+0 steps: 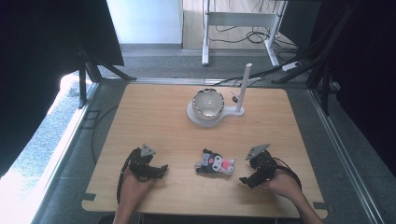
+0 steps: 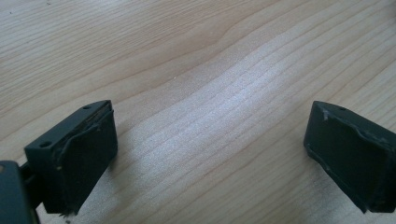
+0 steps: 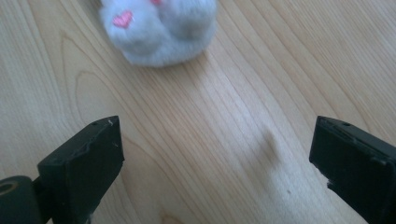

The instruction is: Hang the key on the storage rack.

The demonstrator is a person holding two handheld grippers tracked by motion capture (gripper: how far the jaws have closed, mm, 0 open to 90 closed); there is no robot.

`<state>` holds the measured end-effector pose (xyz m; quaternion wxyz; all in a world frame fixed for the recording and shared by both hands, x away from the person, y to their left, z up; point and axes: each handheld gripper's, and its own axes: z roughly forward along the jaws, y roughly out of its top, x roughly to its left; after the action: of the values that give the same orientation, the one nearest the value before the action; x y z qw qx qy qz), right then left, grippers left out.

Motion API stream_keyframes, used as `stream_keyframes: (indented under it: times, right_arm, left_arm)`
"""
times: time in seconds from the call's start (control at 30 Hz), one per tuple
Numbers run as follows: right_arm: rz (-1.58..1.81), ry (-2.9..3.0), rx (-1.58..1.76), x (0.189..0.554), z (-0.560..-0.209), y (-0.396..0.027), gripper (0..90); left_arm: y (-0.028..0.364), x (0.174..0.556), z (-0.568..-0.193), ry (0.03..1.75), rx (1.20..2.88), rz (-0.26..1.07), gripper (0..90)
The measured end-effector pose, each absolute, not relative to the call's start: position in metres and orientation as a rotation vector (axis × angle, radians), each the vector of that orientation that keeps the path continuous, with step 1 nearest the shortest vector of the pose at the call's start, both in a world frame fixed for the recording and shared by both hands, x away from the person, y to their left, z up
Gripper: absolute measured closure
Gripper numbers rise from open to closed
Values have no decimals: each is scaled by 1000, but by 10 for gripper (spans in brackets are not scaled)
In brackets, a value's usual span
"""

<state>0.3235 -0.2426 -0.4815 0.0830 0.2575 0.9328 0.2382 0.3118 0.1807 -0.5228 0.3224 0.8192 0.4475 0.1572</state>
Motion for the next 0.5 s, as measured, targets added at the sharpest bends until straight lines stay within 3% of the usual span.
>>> stream_keyframes:
  times: [0.5]
  right_arm:
    - [602,2895,681,339,-469,-213,41]
  left_arm:
    - [181,312,-523,1174,2152,411,27]
